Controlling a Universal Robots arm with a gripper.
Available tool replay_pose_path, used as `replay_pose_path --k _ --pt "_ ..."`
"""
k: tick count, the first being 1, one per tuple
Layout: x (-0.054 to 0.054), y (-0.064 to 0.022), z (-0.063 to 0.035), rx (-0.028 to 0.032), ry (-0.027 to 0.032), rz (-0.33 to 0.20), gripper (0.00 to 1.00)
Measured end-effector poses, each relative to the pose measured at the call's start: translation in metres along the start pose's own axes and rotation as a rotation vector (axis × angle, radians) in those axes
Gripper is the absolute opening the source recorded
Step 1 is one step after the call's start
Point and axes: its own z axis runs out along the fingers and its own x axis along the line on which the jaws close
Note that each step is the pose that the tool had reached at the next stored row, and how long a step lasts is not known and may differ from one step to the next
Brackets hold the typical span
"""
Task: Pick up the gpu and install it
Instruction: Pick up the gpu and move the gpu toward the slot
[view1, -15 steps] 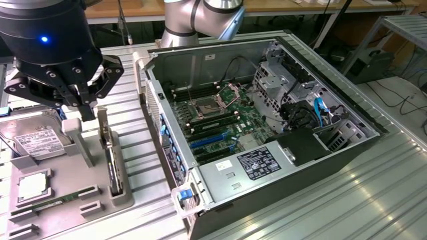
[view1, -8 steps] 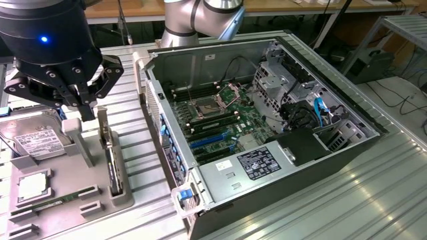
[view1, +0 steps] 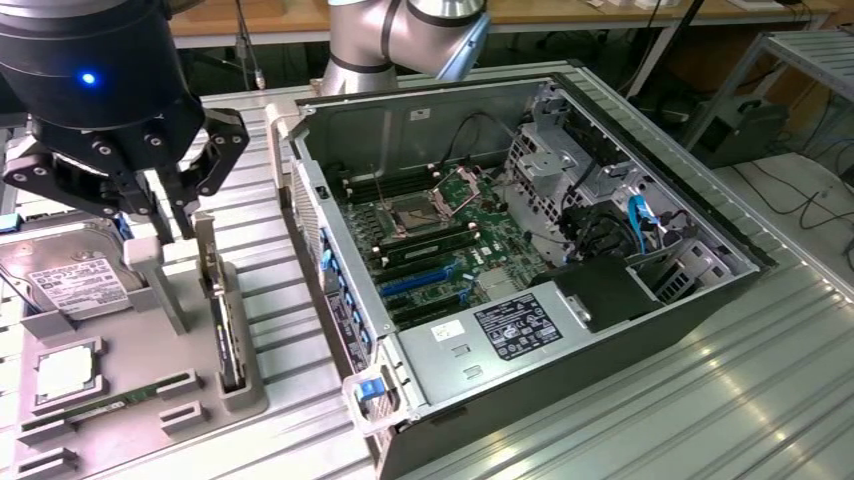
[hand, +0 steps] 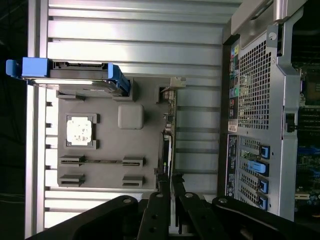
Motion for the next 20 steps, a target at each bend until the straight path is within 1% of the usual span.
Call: replay_pose_path --k 4,5,8,10,11,12,13,14,16,18,20 --pt "0.0 0.0 0.0 0.0009 -0.0002 0.0 0.42" --pt "0.0 0.0 0.0 0.001 -0.0002 0.0 0.42" --pt "0.0 0.0 0.0 0.001 -0.0001 0.0 0.6" --pt "0.0 0.0 0.0001 0.001 0.0001 -0.002 0.6" --pt "0.0 0.0001 0.0005 0.0008 0.0013 -0.005 0.66" --pt "0.0 0.0001 0.0009 0.0008 0.003 -0.006 0.66" --pt "0.0 0.0 0.0017 0.001 0.0077 -0.009 0.66" --pt "0.0 0.0001 0.0026 0.0016 0.0104 -0.011 0.66" --pt "0.0 0.0015 0.0058 0.0022 0.0117 -0.014 0.66" --pt "-0.001 0.0021 0.0107 0.0016 0.0116 -0.022 0.66" --pt "-0.001 0.0021 0.0147 0.0012 0.0135 -0.052 0.66"
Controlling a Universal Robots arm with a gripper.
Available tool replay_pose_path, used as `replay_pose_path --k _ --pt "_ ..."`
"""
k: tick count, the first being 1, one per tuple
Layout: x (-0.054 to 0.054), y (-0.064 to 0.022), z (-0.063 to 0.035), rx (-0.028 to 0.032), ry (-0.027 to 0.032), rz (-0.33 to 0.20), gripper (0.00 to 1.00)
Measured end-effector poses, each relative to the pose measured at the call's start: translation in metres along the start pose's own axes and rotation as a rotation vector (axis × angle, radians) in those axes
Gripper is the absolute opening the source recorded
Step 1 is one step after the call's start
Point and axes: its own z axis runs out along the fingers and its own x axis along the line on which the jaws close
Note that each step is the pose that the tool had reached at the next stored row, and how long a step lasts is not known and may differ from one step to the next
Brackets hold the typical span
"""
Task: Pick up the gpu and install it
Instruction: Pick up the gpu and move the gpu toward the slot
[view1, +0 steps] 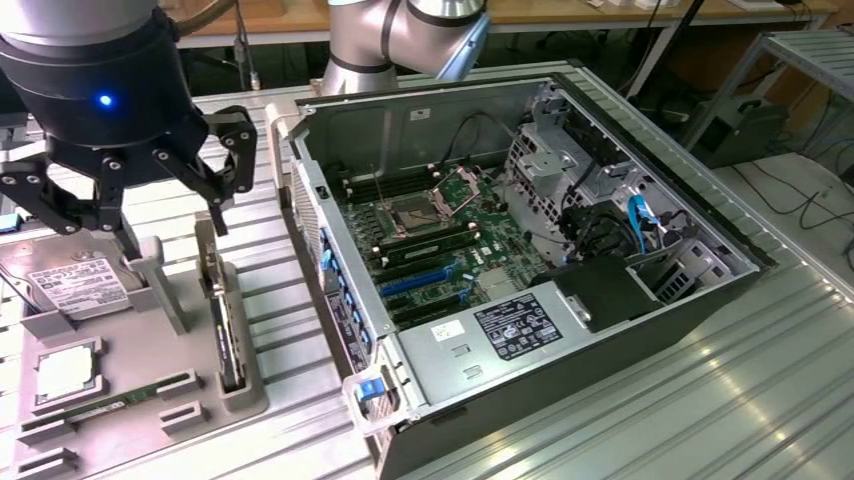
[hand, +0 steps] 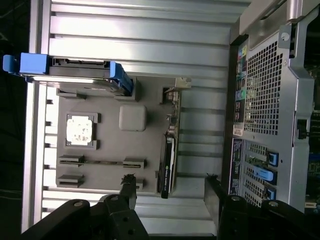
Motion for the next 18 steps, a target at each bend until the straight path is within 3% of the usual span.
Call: replay_pose_path --k 5,18 --pt "0.0 -0.0008 0.0083 0.0006 0.0032 -0.031 0.66" --pt "0.001 -0.0067 0.0308 0.0004 0.0061 -0.035 0.66"
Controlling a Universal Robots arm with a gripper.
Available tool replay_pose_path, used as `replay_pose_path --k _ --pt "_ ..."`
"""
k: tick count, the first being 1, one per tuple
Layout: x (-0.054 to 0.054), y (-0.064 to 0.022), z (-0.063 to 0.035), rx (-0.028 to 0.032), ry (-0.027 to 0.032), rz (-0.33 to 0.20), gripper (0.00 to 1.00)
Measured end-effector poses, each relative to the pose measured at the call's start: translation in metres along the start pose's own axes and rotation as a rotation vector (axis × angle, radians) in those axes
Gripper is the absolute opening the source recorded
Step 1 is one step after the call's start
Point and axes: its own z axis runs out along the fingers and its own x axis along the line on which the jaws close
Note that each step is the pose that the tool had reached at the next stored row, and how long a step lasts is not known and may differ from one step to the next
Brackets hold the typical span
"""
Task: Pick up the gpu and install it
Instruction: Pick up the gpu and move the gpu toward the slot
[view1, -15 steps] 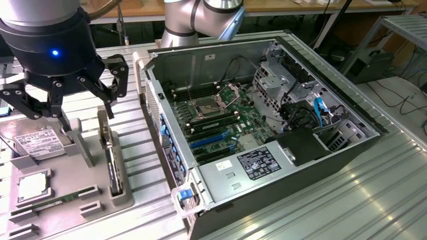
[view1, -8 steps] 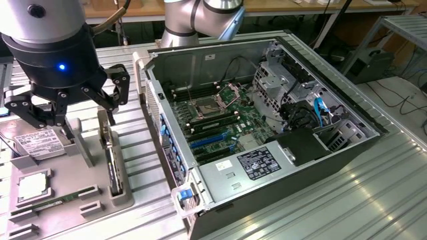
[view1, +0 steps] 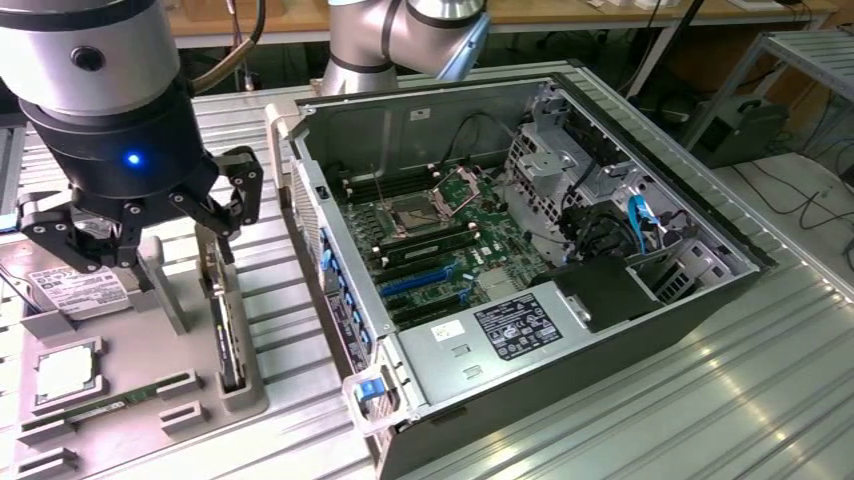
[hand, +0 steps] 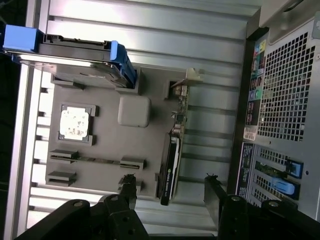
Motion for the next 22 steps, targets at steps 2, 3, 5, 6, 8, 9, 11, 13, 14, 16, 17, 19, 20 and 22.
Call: replay_pose_path --k 2,3,5,6,8,9,11,13,14,16,17,19,20,22 --pt "0.0 -0.0002 0.0029 0.0001 0.0001 0.0 0.66" --pt "0.0 -0.0004 0.0048 0.0002 0.0001 0.0 0.66" --pt "0.0 -0.0006 0.008 0.0003 0.0001 0.0 0.66" --pt "0.0 -0.0007 0.0096 0.0004 0.0002 0.0 0.66" --pt "0.0 -0.0019 0.0126 0.0006 0.0002 0.0 0.66" --pt "0.0 -0.0032 0.013 0.0006 0.0003 0.0 0.66" --pt "0.001 -0.0059 0.0147 0.0004 0.0 0.0 0.66" --pt "0.001 -0.0066 0.0186 0.0004 0.0001 0.0 0.66" --pt "0.001 -0.0067 0.0206 0.0004 0.0001 0.0 0.66" --pt "0.001 -0.007 0.0272 0.0005 0.0002 0.0 0.66" --pt "0.001 -0.0069 0.0304 0.0004 0.0001 0.0 0.66" --pt "0.001 -0.0067 0.034 0.0004 0.0001 0.0 0.66" --pt "-0.001 -0.0069 0.0358 0.0005 0.0001 0.001 0.66" --pt "-0.002 -0.0072 0.0395 0.0006 -0.0006 0.018 0.66"
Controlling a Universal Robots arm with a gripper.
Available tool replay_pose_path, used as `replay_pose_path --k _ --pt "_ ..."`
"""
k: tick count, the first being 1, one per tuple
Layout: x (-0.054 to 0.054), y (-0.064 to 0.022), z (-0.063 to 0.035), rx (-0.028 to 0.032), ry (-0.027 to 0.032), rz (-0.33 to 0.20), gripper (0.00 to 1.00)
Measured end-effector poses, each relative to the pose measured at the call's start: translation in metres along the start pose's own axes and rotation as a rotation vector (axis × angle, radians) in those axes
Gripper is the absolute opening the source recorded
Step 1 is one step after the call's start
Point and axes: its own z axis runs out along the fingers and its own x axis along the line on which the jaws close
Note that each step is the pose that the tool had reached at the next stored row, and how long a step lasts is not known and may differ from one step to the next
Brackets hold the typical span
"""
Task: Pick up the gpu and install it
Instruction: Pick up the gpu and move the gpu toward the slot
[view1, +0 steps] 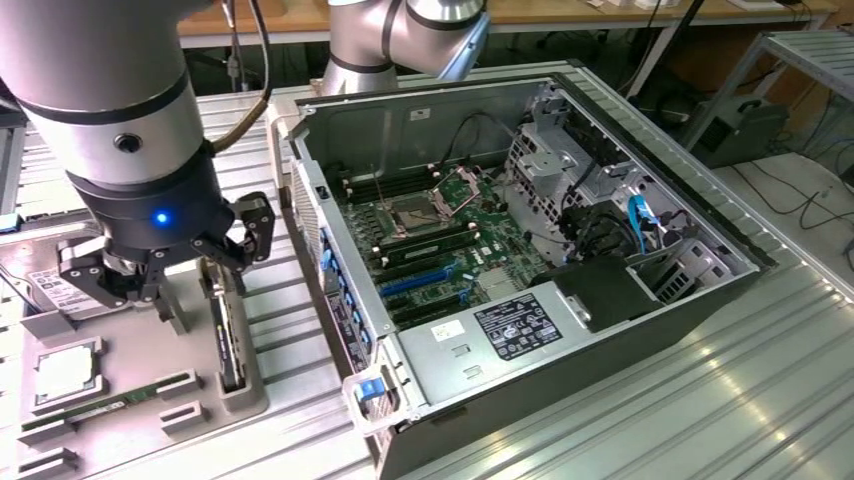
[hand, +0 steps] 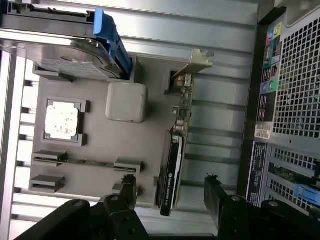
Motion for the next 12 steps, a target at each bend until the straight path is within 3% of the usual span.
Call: replay_pose_path --k 4,12 --pt "-0.001 -0.0005 0.0082 0.0003 -0.0014 0.036 0.66" --pt "-0.001 -0.0013 0.0261 0.0003 -0.0018 0.042 0.66"
